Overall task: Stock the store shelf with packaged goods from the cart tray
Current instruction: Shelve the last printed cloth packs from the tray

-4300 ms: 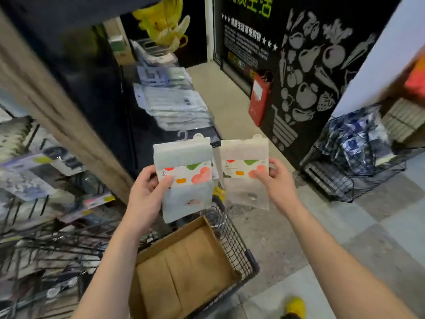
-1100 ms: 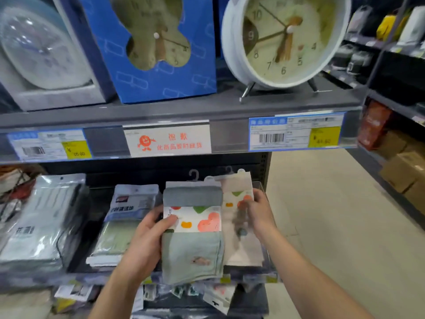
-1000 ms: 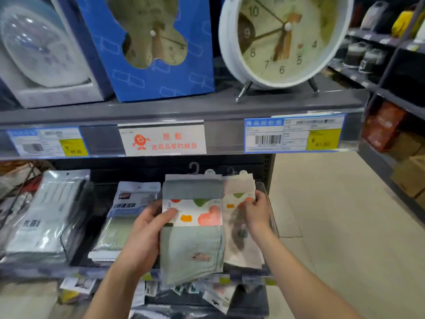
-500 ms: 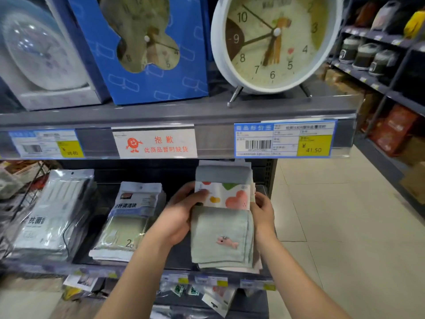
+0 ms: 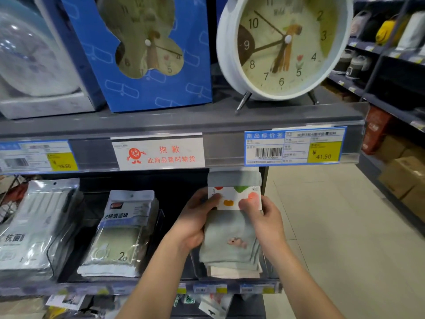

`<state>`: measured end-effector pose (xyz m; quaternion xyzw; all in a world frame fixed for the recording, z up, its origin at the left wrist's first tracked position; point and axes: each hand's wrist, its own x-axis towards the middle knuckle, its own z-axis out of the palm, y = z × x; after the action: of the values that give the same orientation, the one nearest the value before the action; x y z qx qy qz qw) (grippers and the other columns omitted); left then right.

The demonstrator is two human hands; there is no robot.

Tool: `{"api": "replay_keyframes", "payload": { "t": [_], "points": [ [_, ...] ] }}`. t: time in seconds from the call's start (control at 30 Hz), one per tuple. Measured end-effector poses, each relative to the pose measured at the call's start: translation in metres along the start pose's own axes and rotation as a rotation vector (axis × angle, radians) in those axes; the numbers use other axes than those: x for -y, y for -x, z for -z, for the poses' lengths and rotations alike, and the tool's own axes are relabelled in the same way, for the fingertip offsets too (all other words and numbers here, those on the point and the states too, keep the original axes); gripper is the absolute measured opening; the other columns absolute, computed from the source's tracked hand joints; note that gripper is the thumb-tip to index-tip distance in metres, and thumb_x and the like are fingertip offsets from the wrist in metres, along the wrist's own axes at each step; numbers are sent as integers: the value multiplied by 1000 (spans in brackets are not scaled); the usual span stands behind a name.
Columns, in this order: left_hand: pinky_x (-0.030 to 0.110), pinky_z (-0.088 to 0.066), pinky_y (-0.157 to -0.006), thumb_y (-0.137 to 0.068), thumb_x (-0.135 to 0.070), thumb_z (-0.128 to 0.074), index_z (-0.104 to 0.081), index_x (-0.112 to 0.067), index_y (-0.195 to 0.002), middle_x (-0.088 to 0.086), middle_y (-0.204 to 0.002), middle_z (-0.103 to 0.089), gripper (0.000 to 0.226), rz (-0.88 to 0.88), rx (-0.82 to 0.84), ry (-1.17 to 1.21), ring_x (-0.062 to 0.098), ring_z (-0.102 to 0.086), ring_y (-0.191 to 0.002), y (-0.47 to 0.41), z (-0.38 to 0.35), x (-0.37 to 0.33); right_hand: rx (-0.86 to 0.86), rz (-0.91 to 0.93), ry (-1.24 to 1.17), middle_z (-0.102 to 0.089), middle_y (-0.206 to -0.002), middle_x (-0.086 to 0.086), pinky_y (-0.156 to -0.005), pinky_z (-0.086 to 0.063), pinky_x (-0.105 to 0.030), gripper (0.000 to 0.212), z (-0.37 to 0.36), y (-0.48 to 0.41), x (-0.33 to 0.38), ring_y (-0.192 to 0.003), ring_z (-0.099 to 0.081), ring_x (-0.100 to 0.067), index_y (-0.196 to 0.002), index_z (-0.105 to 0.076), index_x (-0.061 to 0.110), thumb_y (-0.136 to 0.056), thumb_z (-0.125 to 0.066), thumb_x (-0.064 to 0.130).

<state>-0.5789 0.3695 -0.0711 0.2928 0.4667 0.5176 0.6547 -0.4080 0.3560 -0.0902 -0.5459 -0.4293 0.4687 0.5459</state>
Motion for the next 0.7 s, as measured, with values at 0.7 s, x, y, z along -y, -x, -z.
{"api": "replay_keyframes", "payload": {
  "t": [0.7],
  "points": [
    [38,-62,-79,-102,-24,-64,-64,-22,-113,3,-106,-75,11,-67,-320,-451,19,-74,-93,-30,6,48,43,-74,424,-66,-87,10,-60,-41,-20,10,-4,-19,-24,-80,-62,-9,-96,-61,28,-93,-69,34]
  ]
}}
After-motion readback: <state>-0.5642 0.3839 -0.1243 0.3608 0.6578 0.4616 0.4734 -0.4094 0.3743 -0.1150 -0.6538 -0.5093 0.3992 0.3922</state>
